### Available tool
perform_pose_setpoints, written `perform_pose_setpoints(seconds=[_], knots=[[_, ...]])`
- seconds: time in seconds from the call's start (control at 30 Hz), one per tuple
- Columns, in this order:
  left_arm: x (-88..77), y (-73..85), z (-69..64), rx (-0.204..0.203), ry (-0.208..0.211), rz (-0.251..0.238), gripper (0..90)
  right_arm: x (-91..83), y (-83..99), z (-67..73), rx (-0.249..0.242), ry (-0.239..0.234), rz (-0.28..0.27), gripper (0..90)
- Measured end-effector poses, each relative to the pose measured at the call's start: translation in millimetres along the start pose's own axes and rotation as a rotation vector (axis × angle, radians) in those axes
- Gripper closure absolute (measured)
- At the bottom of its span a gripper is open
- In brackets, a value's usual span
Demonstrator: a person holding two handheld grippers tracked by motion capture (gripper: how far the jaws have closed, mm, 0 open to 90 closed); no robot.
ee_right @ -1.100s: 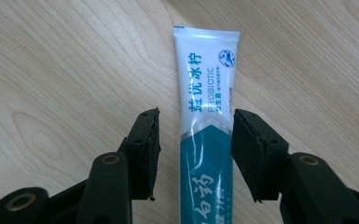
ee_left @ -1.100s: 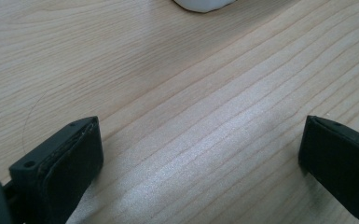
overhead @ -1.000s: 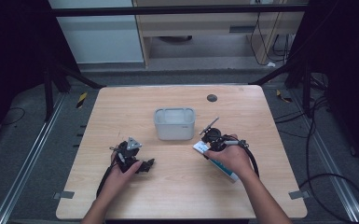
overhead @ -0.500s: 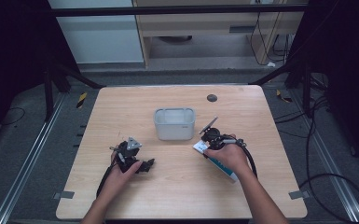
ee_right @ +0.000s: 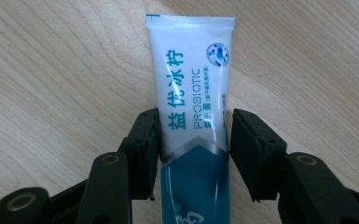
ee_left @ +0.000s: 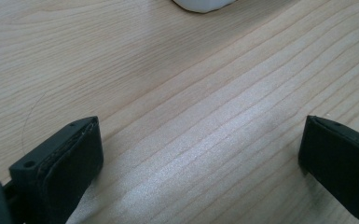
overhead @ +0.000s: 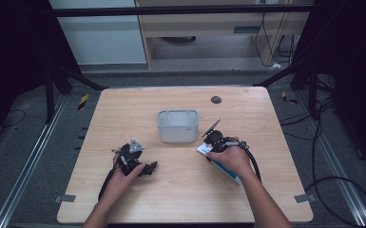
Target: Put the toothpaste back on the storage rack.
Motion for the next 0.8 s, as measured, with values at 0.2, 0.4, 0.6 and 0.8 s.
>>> perform_pose_setpoints(seconds=[0.2,0.4,0.6,0.8], knots=[[0.0,0.0,0.0,0.0,-0.001,0.0,0.0,1.0,-0.5,0.6,0.001,-0.003,0.002,54.2],[0.0,0.0,0.0,0.0,-0.001,0.0,0.0,2.5,-1.1,0.9,-0.002,0.003,0.005,55.4],[0.0,0.0,0.0,0.0,0.0,0.0,0.0,2.7,-1.0,1.1,-0.003,0.004,0.005,55.8],[0.0,-0.1,0.0,0.0,0.0,0.0,0.0,3.1,-1.1,0.8,-0.009,0.006,0.004,56.5]])
Point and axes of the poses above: each handheld gripper's, and its own axes: x roughly forward along the jaws, y roughly out of its underside, z roughly to its left, the point moved 5 cm from there along x, roughly forward along the jaws, and after that the axes turned 15 degrees about z, right-handed, at the moved point
